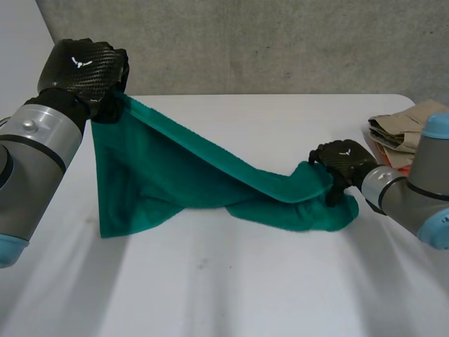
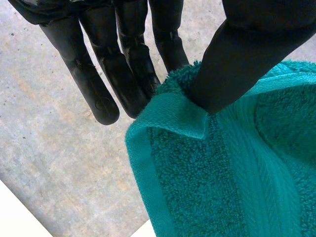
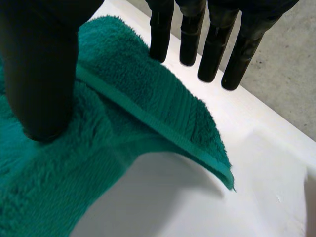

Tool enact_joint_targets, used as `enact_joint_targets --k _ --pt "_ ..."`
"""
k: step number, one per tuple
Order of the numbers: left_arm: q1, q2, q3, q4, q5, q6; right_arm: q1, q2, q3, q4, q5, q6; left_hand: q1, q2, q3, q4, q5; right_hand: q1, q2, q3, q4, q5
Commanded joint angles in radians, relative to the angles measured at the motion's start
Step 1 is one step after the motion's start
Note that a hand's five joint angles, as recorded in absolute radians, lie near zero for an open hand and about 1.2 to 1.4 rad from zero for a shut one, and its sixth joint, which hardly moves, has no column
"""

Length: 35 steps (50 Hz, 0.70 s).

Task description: Fold the laundry.

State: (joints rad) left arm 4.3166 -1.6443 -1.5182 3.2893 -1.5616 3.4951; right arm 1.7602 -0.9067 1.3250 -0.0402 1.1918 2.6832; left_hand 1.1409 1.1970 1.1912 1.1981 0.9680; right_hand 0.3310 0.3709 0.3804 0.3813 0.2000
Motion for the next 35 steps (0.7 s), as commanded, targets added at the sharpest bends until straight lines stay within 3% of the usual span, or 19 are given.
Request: enact_joint_targets --k 1,7,15,22,26,30,31,35 --pt "0.002 0.008 0.004 0.000 0.000 0.001 0.021 0.019 -0.082 0.008 -0.004 0.087 0.255 0.199 0.205 0.198 0.254 0.274 0.234 0.224 0.223 0.230" --pt "0.002 0.011 0.006 0.000 0.000 0.001 0.050 0.015 -0.098 0.023 -0.003 0.109 0.255 0.199 0.205 0.198 0.254 0.262 0.222 0.213 0.212 0.218" --pt "0.003 0.014 0.023 0.000 0.000 0.001 0.096 0.002 -0.102 0.124 -0.004 0.121 0.255 0.199 0.205 0.198 0.254 0.016 -0.024 -0.034 -0.035 -0.028" --pt "0.005 0.018 0.035 0.000 0.000 0.001 0.122 0.020 -0.104 0.135 -0.003 0.129 0.255 0.199 0.205 0.198 0.254 0.071 0.031 0.022 0.021 0.027" --pt "0.006 0.020 0.035 0.000 0.000 -0.005 0.124 0.072 -0.150 0.111 0.009 0.130 0.255 0.199 0.205 0.198 0.254 0.200 0.160 0.151 0.150 0.156" --pt "0.011 0.029 0.032 0.000 -0.001 -0.022 0.122 0.117 -0.208 0.106 0.046 0.118 0.255 0.199 0.205 0.198 0.254 0.961 0.922 0.912 0.911 0.918" --pt "0.012 0.032 0.032 0.000 -0.001 -0.025 0.113 0.112 -0.219 0.106 0.070 0.113 0.255 0.199 0.205 0.198 0.254 1.064 1.024 1.015 1.014 1.021" --pt "0.020 0.035 0.023 0.000 0.000 -0.028 0.110 0.034 -0.222 0.105 0.124 0.100 0.255 0.199 0.205 0.198 0.254 1.065 1.025 1.016 1.015 1.022"
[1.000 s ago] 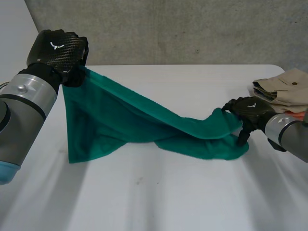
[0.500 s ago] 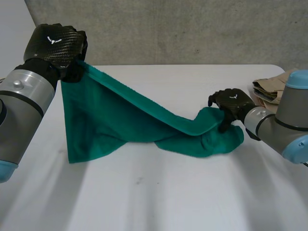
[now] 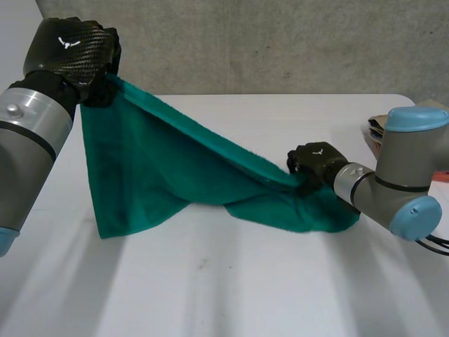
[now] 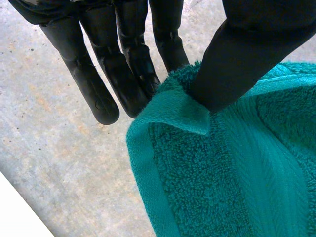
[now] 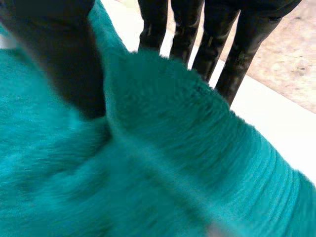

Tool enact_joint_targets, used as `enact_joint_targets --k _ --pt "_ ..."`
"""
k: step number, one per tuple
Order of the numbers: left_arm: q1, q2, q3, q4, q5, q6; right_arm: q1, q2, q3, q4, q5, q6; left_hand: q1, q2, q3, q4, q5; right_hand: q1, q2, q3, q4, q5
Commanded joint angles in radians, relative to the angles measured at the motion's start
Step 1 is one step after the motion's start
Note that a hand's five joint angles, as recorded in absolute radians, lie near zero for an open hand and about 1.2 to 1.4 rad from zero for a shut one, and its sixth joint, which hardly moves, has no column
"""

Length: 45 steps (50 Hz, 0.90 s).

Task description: Fold the laundry.

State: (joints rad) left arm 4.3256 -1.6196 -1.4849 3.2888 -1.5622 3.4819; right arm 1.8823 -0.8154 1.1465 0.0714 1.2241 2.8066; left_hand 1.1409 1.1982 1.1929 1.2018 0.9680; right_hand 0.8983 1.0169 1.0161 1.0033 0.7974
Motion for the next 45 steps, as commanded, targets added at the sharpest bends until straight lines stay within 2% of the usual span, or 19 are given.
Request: enact_joint_targets --k 1,7,11,17,22,27,31,35,40,42,45 --pt "0.017 0.010 -0.015 -0.003 0.001 -0.014 -0.012 -0.085 -0.039 -0.001 0.095 -0.030 0.255 0.198 0.203 0.194 0.254 0.498 0.379 0.380 0.393 0.424" --pt "0.037 0.010 -0.049 -0.028 0.002 -0.009 -0.022 -0.323 -0.017 0.114 0.071 -0.137 0.255 0.198 0.203 0.194 0.254 0.498 0.379 0.380 0.393 0.424" --pt "0.045 0.004 -0.083 -0.067 0.005 -0.006 -0.063 -0.416 -0.027 0.331 0.043 -0.286 0.255 0.198 0.203 0.194 0.254 0.498 0.379 0.380 0.393 0.424" --pt "0.068 -0.048 -0.120 -0.080 0.007 -0.001 -0.078 -0.421 -0.011 0.550 0.058 -0.484 0.255 0.198 0.203 0.194 0.254 0.498 0.379 0.380 0.393 0.424" --pt "0.069 -0.221 -0.069 -0.072 0.005 0.023 -0.078 -0.345 -0.017 0.613 0.084 -0.579 0.255 0.198 0.203 0.194 0.254 0.498 0.379 0.380 0.393 0.424" --pt "0.069 -0.357 0.081 -0.035 0.004 0.083 -0.068 -0.236 -0.141 0.529 0.139 -0.549 0.255 0.198 0.203 0.194 0.254 0.498 0.379 0.380 0.393 0.424" --pt "0.063 -0.453 0.294 0.041 0.002 0.095 -0.058 -0.160 -0.315 0.369 0.178 -0.455 0.255 0.198 0.203 0.194 0.254 0.498 0.379 0.380 0.393 0.424" --pt "0.063 -0.485 0.512 0.217 -0.012 0.065 -0.028 -0.130 -0.529 0.111 0.201 -0.353 0.255 0.198 0.203 0.194 0.254 0.498 0.379 0.380 0.393 0.424" --pt "0.055 -0.457 0.575 0.418 -0.041 0.019 0.003 -0.156 -0.596 -0.099 0.245 -0.300 0.255 0.198 0.203 0.194 0.254 0.498 0.379 0.380 0.393 0.424" --pt "0.054 -0.422 0.569 0.468 -0.056 0.011 0.021 -0.191 -0.585 -0.157 0.252 -0.292 0.255 0.198 0.203 0.194 0.254 0.498 0.379 0.380 0.393 0.424" --pt "0.051 -0.372 0.522 0.483 -0.061 0.000 0.031 -0.225 -0.559 -0.153 0.249 -0.294 0.255 0.198 0.203 0.194 0.254 0.498 0.379 0.380 0.393 0.424"
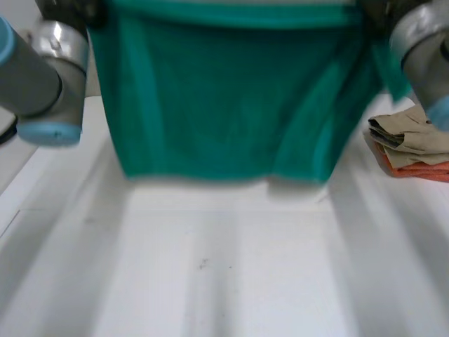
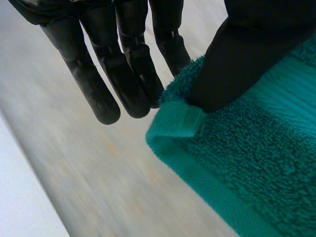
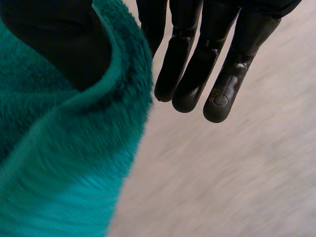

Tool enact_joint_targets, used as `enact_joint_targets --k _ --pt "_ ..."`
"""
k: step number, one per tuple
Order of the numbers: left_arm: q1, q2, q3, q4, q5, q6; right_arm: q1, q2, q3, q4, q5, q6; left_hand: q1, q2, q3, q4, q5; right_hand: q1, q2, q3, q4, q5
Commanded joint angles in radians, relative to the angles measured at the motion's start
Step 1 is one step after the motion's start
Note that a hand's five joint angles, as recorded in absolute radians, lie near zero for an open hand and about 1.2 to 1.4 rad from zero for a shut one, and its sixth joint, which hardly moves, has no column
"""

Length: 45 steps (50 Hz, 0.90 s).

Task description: Fold the laundry.

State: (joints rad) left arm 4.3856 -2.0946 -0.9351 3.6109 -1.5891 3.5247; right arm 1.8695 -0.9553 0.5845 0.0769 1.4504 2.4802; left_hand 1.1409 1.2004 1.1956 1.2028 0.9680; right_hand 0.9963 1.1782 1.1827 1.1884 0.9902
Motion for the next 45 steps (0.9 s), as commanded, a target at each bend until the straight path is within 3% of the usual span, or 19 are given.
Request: enact_joint_targets --k 1,10,14,19,24,26,28,29,31,37,41,45 --pt "-0.003 0.138 -0.087 0.161 -0.032 -0.055 0.046 -0.106 0.036 -0.134 0.018 0.031 0.255 0.196 0.201 0.193 0.254 0.400 0.218 0.214 0.208 0.231" --pt "0.020 0.278 -0.497 0.157 -0.009 -0.105 0.048 -0.197 0.326 0.141 -0.081 -0.003 0.255 0.196 0.201 0.193 0.254 0.400 0.218 0.214 0.208 0.231" --pt "0.032 0.288 -0.696 0.158 0.050 -0.099 0.043 -0.188 0.496 0.266 -0.084 -0.073 0.255 0.196 0.201 0.193 0.254 0.400 0.218 0.214 0.208 0.231" --pt "0.037 0.260 -0.818 0.158 0.098 -0.096 0.043 -0.136 0.638 0.281 -0.093 -0.126 0.255 0.196 0.201 0.193 0.254 0.400 0.218 0.214 0.208 0.231" --pt "0.032 0.171 -0.849 0.152 0.101 -0.095 0.037 -0.030 0.687 0.181 -0.091 -0.106 0.255 0.196 0.201 0.193 0.254 0.400 0.218 0.214 0.208 0.231" --pt "0.034 0.159 -0.849 0.143 0.101 -0.098 0.036 -0.014 0.712 0.092 -0.091 -0.061 0.255 0.196 0.201 0.193 0.254 0.209 0.027 0.022 0.017 0.040" --pt "0.034 0.163 -0.849 0.135 0.101 -0.099 0.034 -0.016 0.741 0.026 -0.087 -0.017 0.255 0.196 0.201 0.193 0.254 -0.137 -0.319 -0.324 -0.329 -0.306" --pt "0.035 0.171 -0.849 0.128 0.100 -0.101 0.033 -0.020 0.773 -0.033 -0.085 0.037 0.255 0.196 0.201 0.193 0.254 -0.497 -0.679 -0.683 -0.689 -0.665" --pt "0.040 0.197 -0.849 0.118 0.098 -0.107 0.025 -0.026 0.802 -0.078 -0.084 0.095 0.255 0.196 0.201 0.193 0.254 -0.740 -0.922 -0.926 -0.932 -0.909" --pt "0.064 0.278 -0.875 0.094 0.101 -0.113 -0.067 -0.175 0.954 -0.132 -0.096 0.380 0.255 0.196 0.201 0.193 0.254 -0.822 -1.004 -1.008 -1.014 -0.990" --pt "0.066 0.301 -0.890 0.089 0.100 -0.115 -0.098 -0.227 1.041 -0.135 -0.100 0.482 0.255 0.196 0.201 0.193 0.254 -0.822 -1.004 -1.008 -1.014 -0.990" --pt "0.066 0.306 -0.900 0.089 0.101 -0.128 -0.125 -0.253 1.109 -0.127 -0.104 0.491 0.255 0.196 0.201 0.193 0.254 -0.822 -1.004 -1.008 -1.014 -0.990"
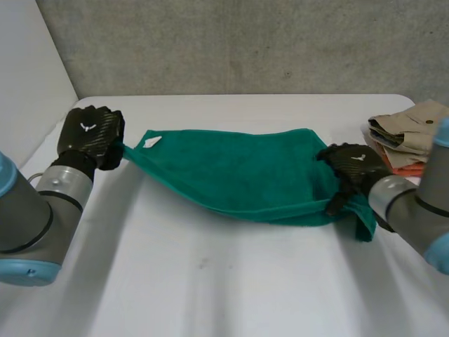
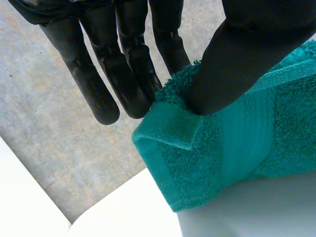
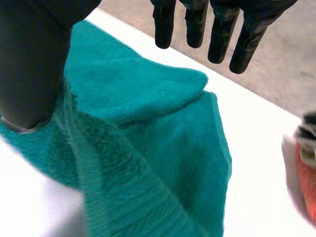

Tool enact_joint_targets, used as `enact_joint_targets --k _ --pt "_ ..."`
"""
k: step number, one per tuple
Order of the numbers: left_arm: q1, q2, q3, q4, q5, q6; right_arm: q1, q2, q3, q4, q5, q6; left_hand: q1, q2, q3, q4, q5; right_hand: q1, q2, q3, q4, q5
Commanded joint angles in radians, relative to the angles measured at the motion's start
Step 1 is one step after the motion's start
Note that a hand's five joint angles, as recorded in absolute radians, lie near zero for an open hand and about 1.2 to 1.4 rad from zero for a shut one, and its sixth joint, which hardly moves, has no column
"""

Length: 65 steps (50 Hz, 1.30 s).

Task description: Fold the laundry.

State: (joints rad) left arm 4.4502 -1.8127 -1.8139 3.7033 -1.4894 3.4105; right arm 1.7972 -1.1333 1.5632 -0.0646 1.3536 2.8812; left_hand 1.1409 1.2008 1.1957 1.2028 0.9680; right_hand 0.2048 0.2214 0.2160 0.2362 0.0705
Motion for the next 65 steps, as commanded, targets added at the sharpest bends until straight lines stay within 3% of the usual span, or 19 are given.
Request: enact_joint_targets --k 1,13,37,39,41,43,47,51,56,65 --pt "0.001 0.024 -0.022 -0.003 0.001 -0.017 -0.059 -0.085 0.147 0.011 -0.010 0.090 0.255 0.195 0.201 0.193 0.254 -0.030 -0.047 -0.042 -0.062 -0.070" --pt "0.011 0.020 -0.021 -0.008 0.001 -0.030 -0.162 -0.114 0.276 -0.023 -0.126 0.064 0.255 0.195 0.201 0.193 0.254 -0.017 -0.034 -0.028 -0.049 -0.057" --pt "0.026 0.012 -0.015 -0.008 0.001 -0.030 -0.208 -0.022 0.293 -0.113 -0.131 -0.141 0.255 0.195 0.201 0.193 0.254 0.273 0.257 0.262 0.242 0.233" --pt "0.026 0.012 -0.013 -0.008 0.001 -0.030 -0.208 -0.010 0.288 -0.126 -0.130 -0.154 0.255 0.195 0.201 0.193 0.254 0.370 0.353 0.359 0.339 0.330" --pt "0.026 0.012 -0.013 -0.008 0.001 -0.030 -0.208 0.003 0.281 -0.144 -0.130 -0.166 0.255 0.195 0.201 0.193 0.254 0.663 0.646 0.651 0.631 0.623" --pt "0.024 0.012 -0.015 -0.011 0.000 -0.028 -0.208 -0.002 0.276 -0.164 -0.130 -0.174 0.255 0.195 0.201 0.193 0.254 1.189 1.173 1.178 1.158 1.149" --pt "0.020 0.016 -0.021 -0.042 0.000 -0.014 -0.206 -0.013 0.261 -0.175 -0.133 -0.187 0.255 0.195 0.201 0.193 0.254 1.191 1.175 1.180 1.160 1.151" --pt "0.018 0.073 -0.027 -0.159 0.001 0.003 -0.206 -0.129 0.245 -0.133 -0.130 -0.236 0.255 0.195 0.201 0.193 0.254 1.191 1.175 1.180 1.160 1.151" --pt "0.034 0.210 -0.042 -0.393 0.003 0.068 -0.211 -0.325 0.216 0.110 -0.149 -0.380 0.255 0.195 0.201 0.193 0.254 1.191 1.175 1.180 1.160 1.151" --pt "0.061 0.484 -0.126 -0.848 0.004 0.352 -0.304 -0.459 0.178 0.603 -0.137 -0.759 0.255 0.195 0.201 0.193 0.254 1.191 1.175 1.180 1.160 1.151"
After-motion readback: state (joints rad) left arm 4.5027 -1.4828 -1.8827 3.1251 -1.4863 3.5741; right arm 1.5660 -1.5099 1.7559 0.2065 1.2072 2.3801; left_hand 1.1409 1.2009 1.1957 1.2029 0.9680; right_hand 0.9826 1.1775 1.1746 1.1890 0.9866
